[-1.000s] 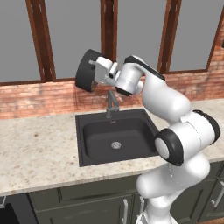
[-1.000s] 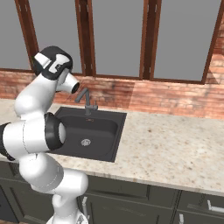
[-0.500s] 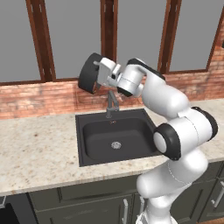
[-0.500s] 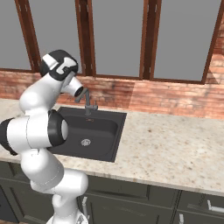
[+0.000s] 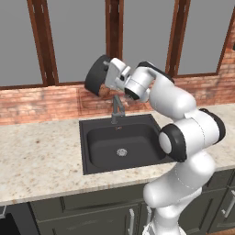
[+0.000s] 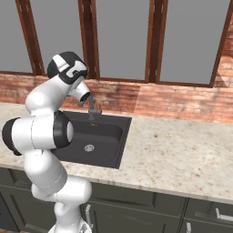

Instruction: Dump the onion from the pot into the sink. Then turn on the water and wash the onion. Then turn off the water and put the onion back in the pot.

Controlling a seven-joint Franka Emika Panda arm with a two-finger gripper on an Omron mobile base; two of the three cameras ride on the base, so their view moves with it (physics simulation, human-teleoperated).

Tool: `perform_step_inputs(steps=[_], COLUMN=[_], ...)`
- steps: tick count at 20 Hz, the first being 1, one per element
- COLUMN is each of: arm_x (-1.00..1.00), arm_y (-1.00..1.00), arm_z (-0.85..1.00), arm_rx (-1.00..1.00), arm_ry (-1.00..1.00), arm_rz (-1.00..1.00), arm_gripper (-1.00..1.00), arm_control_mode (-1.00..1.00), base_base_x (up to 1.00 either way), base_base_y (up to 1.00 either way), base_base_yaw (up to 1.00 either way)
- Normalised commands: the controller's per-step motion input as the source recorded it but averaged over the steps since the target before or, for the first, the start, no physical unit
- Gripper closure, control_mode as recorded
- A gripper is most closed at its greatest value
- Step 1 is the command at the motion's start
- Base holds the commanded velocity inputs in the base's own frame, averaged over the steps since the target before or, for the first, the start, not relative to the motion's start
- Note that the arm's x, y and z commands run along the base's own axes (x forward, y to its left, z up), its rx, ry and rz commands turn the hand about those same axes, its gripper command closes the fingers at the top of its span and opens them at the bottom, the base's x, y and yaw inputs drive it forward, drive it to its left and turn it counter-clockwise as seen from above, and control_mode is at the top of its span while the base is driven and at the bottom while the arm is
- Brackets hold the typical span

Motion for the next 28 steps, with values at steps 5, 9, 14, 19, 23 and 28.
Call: perform_step_inputs(steps=[5, 9, 14, 19, 23, 28], arm_x=[0.13, 0.01, -0.04, -0.67, -1.0, -1.0], arm_y=[-0.35, -0.28, -0.07, 0.25, 0.16, 0.38], arm_z=[0.34, 0.39, 0.48, 0.73, 0.63, 0.25], arm_rx=[0.14, 0.15, 0.13, 0.01, 0.0, -0.13], arm_ry=[0.12, 0.11, 0.07, 0.0, -0.01, 0.0], arm_rz=[0.0, 0.01, 0.0, 0.0, 0.0, 0.0], arm_gripper=[1.0, 1.0, 1.0, 1.0, 1.0, 1.0], arm_control_mode=[-1.0, -1.0, -1.0, -1.0, -1.0, -1.0], base_base_x=[0.0, 0.0, 0.0, 0.0, 0.0, 0.0], base_base_y=[0.0, 0.0, 0.0, 0.0, 0.0, 0.0], base_base_yaw=[0.0, 0.0, 0.0, 0.0, 0.0, 0.0])
